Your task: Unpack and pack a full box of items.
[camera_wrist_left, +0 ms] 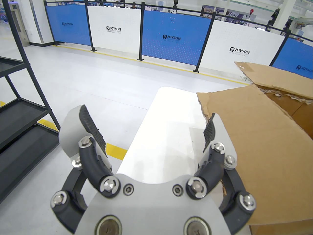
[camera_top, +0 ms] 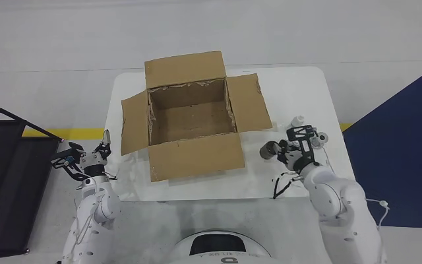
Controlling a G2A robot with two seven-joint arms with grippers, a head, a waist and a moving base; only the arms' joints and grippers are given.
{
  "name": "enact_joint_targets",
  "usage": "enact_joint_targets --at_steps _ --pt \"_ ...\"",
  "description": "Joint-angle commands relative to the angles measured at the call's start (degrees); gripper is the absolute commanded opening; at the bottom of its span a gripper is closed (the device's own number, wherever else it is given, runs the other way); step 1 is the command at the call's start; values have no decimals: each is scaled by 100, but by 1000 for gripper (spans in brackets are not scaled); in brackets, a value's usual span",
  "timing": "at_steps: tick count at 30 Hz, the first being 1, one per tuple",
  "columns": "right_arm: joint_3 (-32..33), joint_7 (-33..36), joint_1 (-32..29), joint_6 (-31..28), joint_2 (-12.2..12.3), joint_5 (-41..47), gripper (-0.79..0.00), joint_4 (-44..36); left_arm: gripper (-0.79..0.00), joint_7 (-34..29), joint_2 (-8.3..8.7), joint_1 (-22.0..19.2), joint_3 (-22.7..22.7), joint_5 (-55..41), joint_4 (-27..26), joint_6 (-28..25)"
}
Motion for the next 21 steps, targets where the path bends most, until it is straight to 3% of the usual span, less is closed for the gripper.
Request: enact_joint_targets --at_steps 1,7,13,21 --pt "-63 97 71 84 5 -133 -760 54 0 0 0 0 0 0 0 0" --pt "-287 240 322 160 11 -320 -662 311 0 0 0 0 0 0 0 0" --pt "-404 264 460 172 16 -259 -616 421 0 0 0 0 0 0 0 0" --pt "-221 -578 196 -264 31 426 -419 -252 0 0 0 0 0 0 0 0"
